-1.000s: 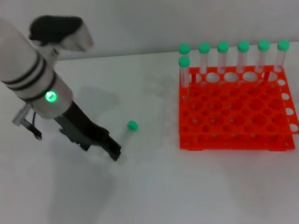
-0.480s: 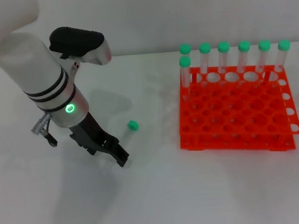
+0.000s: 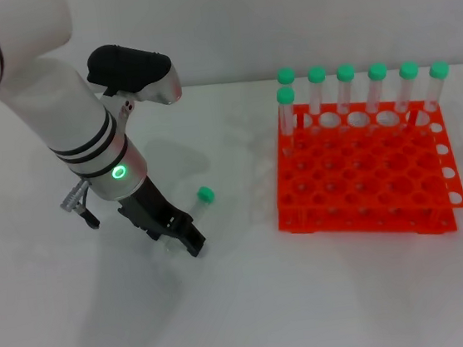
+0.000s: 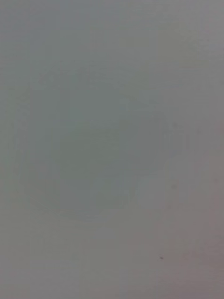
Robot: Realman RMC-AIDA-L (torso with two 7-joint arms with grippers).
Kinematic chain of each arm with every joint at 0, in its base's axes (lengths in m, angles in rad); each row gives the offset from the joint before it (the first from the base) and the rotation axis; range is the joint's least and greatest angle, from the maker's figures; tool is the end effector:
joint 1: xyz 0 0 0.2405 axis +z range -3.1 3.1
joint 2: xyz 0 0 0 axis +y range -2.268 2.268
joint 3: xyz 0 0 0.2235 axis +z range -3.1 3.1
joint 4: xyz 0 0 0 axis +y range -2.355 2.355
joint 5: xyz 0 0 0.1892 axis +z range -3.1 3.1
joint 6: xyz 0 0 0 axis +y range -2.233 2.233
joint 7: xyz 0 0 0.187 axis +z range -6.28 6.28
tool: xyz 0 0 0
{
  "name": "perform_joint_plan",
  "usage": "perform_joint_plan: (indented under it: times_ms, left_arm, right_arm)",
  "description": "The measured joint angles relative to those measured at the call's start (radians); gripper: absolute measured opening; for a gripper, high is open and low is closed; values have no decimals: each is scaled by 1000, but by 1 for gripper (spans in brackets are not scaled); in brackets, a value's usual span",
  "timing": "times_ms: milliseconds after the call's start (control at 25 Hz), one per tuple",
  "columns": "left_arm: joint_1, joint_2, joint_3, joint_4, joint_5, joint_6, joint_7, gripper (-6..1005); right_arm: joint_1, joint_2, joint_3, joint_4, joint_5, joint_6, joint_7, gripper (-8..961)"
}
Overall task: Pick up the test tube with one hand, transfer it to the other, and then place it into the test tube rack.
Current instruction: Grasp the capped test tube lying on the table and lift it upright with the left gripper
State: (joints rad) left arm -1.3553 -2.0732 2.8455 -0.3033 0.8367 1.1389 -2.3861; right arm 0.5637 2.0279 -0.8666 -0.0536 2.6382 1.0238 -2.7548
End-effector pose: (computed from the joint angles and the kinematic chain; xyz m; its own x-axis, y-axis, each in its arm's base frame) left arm -0.1991 0.3848 -0.0627 0.5205 0.8162 -0.2508 0.6582 -0.5706 -0.4911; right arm 0.3066 0.3926 0.0563 0.6547 -0.0165 -0.7557 -0.7554 -0.0468 -0.6535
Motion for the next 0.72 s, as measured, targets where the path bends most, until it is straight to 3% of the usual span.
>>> perform_joint_plan:
  times_ms: [120,360,720]
  left_arm:
    - [2,0,0,1,5,-9,1,773]
    - [6,-2,0,1,5,-17,1,558]
    - [11,0,0,22,6,-21,-1,367]
  right_arm:
    - [0,0,0,0,0,1,0,786]
    - [-1,0,0,0,0,1,0,787]
    - [2,0,0,0,0,-1,0,786]
